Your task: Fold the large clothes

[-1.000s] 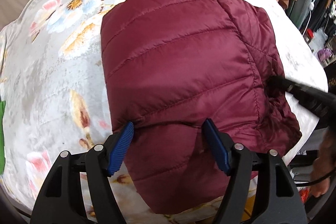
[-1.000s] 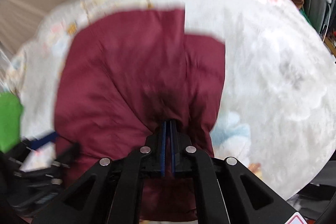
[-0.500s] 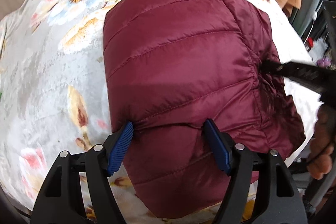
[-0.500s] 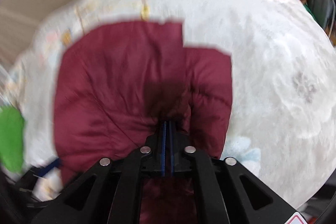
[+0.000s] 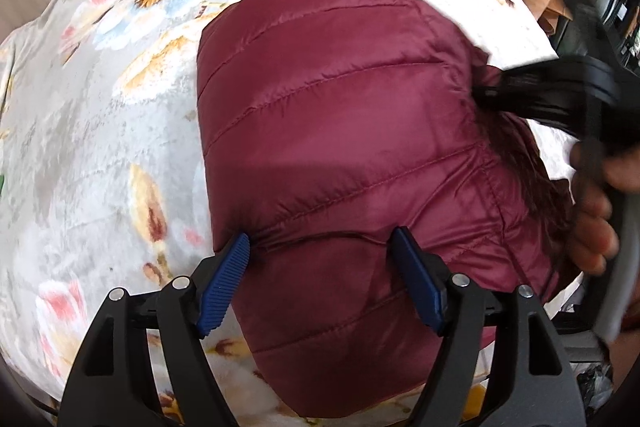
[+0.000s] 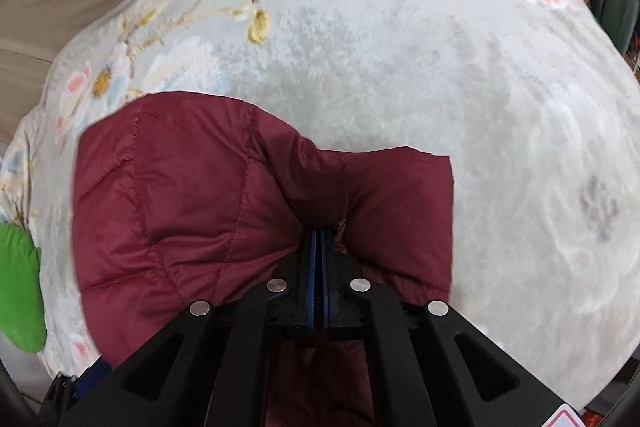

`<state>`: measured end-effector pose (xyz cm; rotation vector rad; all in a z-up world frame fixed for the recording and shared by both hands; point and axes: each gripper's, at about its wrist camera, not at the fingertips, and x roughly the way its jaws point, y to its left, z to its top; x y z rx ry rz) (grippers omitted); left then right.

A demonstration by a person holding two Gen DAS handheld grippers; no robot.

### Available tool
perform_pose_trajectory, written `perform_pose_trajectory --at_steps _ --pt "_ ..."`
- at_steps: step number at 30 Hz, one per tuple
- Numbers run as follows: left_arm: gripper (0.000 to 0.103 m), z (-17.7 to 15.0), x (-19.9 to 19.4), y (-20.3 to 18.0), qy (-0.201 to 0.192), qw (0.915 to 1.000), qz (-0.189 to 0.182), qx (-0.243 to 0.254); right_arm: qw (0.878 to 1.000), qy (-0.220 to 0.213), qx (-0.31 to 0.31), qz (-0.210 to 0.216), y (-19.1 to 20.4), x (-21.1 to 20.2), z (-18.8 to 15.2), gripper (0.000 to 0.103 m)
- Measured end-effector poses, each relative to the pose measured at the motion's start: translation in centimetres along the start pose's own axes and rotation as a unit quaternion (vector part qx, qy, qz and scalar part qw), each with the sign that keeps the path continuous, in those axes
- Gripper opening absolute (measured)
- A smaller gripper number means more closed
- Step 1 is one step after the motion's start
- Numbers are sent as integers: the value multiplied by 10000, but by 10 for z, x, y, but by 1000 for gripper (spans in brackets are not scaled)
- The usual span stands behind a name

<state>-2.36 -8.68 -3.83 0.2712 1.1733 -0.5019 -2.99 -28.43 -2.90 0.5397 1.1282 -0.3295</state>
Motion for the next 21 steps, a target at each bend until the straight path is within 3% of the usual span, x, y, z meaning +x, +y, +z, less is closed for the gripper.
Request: perform_pose_trajectory --at_steps 4,8,13,17,21 --pt "72 -2 -6 7 21 9998 -70 -157 9982 -383 192 429 -17 -47 -41 22" --pt "73 -5 -15 16 85 9991 -152 -384 9979 -433 212 441 -31 -67 -80 47" --pt "78 -12 -23 38 136 9957 -265 -876 9979 6 432 473 -44 -52 -108 57" --pt "80 -18 -9 62 393 9841 -746 -1564 9945 328 644 754 -48 -33 -115 64" --pt "86 -24 15 81 626 9616 -1429 -2257 9889 537 927 1031 -55 -16 -115 71"
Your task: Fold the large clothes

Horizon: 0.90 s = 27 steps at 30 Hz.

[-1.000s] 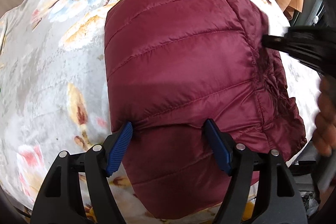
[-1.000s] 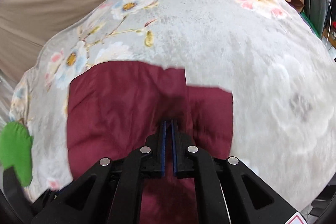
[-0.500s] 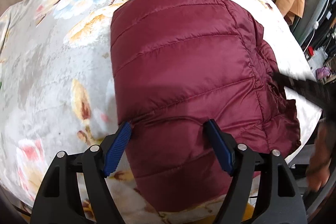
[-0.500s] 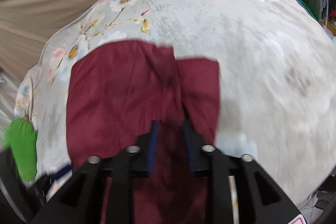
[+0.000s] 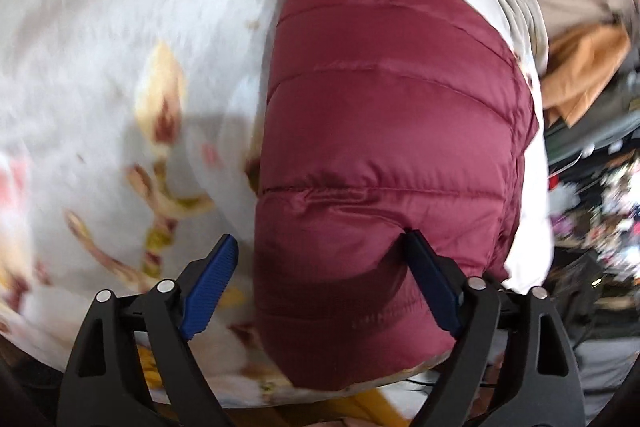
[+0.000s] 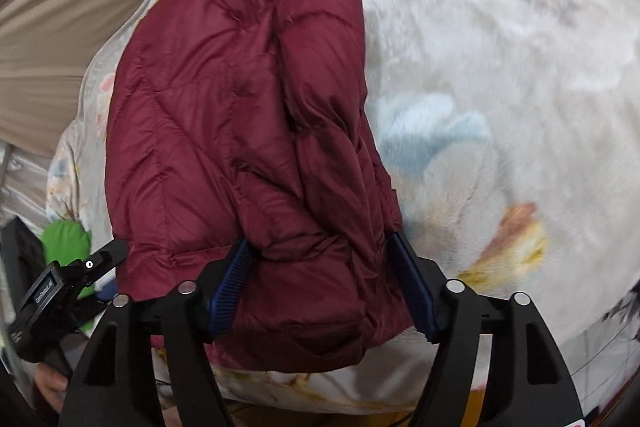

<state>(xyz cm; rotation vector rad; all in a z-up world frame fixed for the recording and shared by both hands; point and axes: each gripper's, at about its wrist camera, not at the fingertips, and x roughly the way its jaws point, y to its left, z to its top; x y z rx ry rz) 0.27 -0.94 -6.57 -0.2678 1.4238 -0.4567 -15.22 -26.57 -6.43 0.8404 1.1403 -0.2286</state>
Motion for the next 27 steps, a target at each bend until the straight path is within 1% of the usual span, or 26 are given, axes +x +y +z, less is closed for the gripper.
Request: perform_pose_trajectory --at_steps 2,6,9,10,11,12,13,14,15,16,17,18,19,22,24,25,27 --pt "88 1 8 4 66 9999 -126 -77 9997 121 151 174 -6 8 3 73" --pt "92 1 21 3 162 9991 -389 29 9981 290 329 432 -11 22 10 80" --pt "93 0 30 0 283 9982 -525 19 9974 349 352 515 -10 27 12 80" --pt "91 0 31 -1 304 9980 -561 14 9975 372 331 510 -9 28 13 79" --pt "89 0 29 -3 302 9979 -575 56 9975 384 295 523 -7 27 13 72" --pt "82 0 27 -6 292 9977 -596 105 9969 412 279 605 -6 26 14 61" --pt "72 0 24 -8 289 9974 -631 183 9956 462 320 745 -6 26 14 57" --pt "67 0 20 -12 279 9970 -670 279 9953 469 329 775 -5 24 12 46" --pt "56 0 16 -16 250 9965 -723 343 9953 463 295 803 -3 21 13 35" --pt "47 0 10 -19 203 9959 -778 406 9957 402 217 809 1 15 13 30" --pt "43 1 1 -24 97 9951 -843 508 9961 335 127 811 6 9 13 24" --pt "38 3 -8 -28 -20 9941 -905 592 9964 251 20 816 13 2 13 20" --pt "34 5 -18 -34 -156 9928 -971 684 9963 121 -165 834 23 -8 12 19" --pt "31 12 -59 -57 -611 9859 -1178 1021 9920 -398 -806 881 60 -50 12 17" --pt "31 21 -91 -74 -975 9782 -1330 1264 9864 -743 -1143 919 80 -76 16 17" --pt "31 22 -106 -84 -1182 9733 -1378 1408 9812 -992 -1330 991 93 -94 18 17" --pt "31 25 -145 -99 -1714 9582 -1493 1736 9697 -1451 -1631 1094 113 -124 21 17"
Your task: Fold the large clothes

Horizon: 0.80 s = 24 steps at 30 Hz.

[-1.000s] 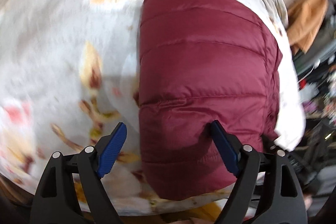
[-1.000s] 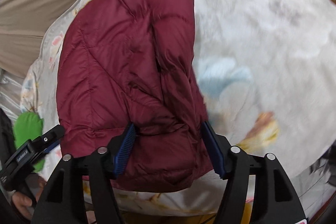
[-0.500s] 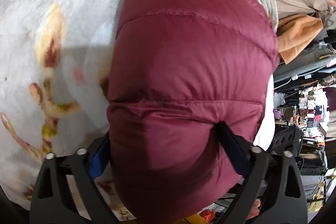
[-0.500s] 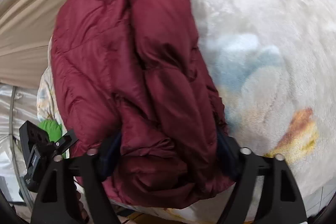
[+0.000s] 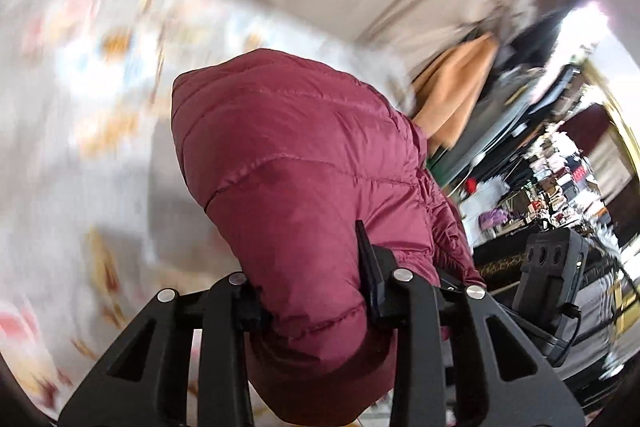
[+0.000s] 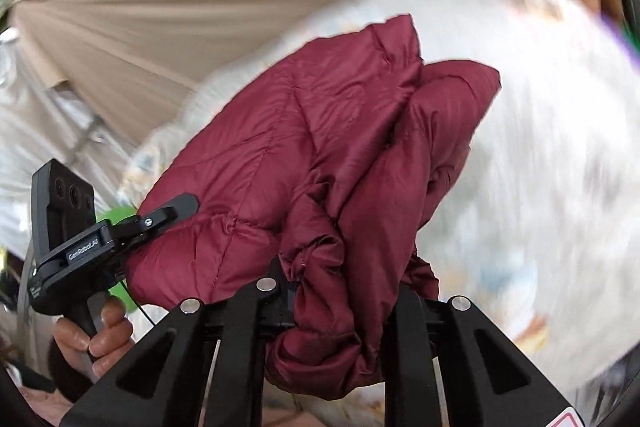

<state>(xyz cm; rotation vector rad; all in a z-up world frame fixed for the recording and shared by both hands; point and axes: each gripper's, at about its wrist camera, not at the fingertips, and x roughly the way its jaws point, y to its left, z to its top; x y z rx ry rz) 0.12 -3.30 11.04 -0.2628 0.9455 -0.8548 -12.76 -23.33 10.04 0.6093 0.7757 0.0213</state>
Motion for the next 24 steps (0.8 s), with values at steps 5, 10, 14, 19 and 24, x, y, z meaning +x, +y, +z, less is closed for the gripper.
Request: perform_pose_trajectory --at_steps 5,10,14,19,24 --pt "32 36 -57 -21 -1020 9909 55 878 9935 -903 -567 404 50 -28 43 17" --pt "34 52 -60 30 -1147 9893 455 780 9917 -760 -833 618 79 37 75 19" --pt "47 39 -10 116 -681 9916 1067 269 9962 -12 -732 469 72 135 70 29" --pt "56 -24 29 230 182 9760 1968 -919 9922 1189 1 -367 16 228 19 35" --pt "55 -29 -26 214 -202 9757 1895 -1081 9952 720 -137 -645 19 179 8 23"
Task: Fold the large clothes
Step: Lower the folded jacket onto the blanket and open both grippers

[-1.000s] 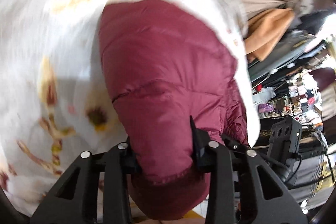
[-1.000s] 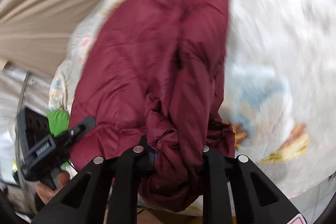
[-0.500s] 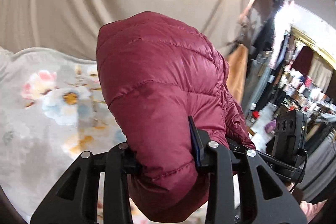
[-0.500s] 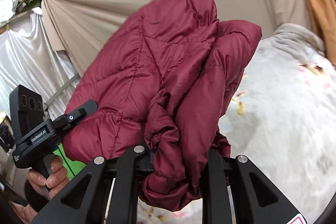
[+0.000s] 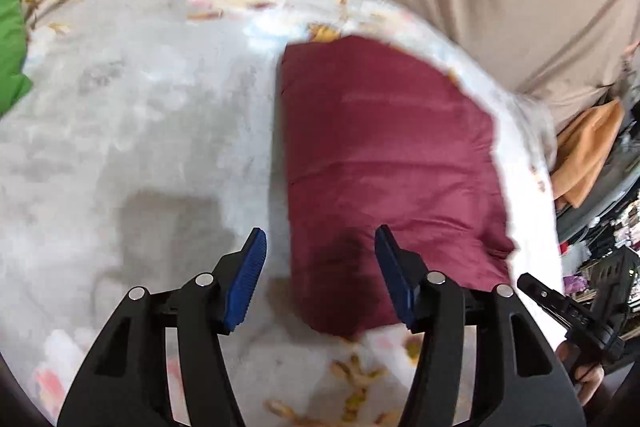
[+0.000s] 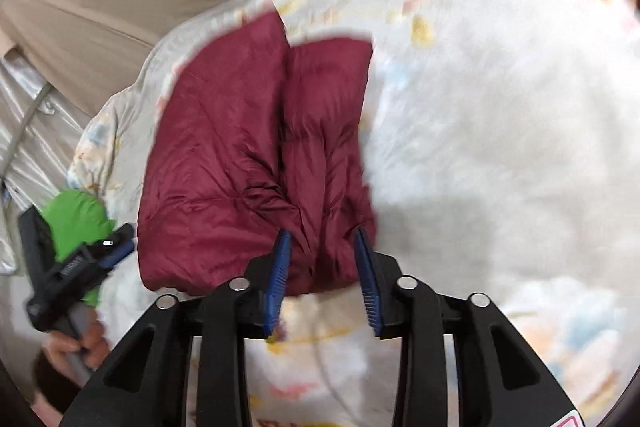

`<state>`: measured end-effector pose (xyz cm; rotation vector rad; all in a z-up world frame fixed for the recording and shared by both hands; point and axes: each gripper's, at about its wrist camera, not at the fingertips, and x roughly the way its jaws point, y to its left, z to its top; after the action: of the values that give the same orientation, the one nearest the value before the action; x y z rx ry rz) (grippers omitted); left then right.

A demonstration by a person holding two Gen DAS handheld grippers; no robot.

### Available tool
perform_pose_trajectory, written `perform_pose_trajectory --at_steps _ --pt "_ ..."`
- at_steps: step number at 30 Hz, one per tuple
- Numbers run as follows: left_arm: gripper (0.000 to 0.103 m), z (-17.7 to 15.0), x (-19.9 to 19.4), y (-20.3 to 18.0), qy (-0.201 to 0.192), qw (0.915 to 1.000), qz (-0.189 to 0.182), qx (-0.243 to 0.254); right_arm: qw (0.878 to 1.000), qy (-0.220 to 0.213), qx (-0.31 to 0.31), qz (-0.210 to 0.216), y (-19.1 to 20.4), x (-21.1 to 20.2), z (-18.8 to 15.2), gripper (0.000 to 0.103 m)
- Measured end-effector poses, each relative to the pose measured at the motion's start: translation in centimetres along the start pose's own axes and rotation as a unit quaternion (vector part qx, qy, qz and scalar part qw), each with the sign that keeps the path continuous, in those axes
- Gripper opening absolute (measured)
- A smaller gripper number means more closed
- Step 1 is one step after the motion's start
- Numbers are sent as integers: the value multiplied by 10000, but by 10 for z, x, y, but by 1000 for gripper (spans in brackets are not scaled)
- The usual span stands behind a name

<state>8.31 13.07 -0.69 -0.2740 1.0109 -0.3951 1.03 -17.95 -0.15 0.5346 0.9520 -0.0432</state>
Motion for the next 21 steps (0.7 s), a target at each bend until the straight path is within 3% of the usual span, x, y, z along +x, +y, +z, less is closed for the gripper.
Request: perform_pose_trajectory --at_steps 2,5,8,10,15,21 --pt "55 0 -11 -20 57 9998 -133 152 9991 -147 -398 -93 26 -12 8 15" --pt "55 -8 -4 -50 231 9984 -184 472 9950 -202 -972 -74 60 -9 21 11" --pt "55 -24 34 -71 561 9922 429 1026 9900 150 -1379 -239 67 22 28 2" --pt "55 -34 53 -69 620 9870 816 1240 9867 561 -1376 -654 62 65 25 0" --pt "55 -42 78 -61 835 9755 1311 1558 9858 829 -1222 -796 38 99 15 0" --pt "55 -28 82 -53 972 9771 1455 1213 9867 909 -989 -916 47 105 26 0"
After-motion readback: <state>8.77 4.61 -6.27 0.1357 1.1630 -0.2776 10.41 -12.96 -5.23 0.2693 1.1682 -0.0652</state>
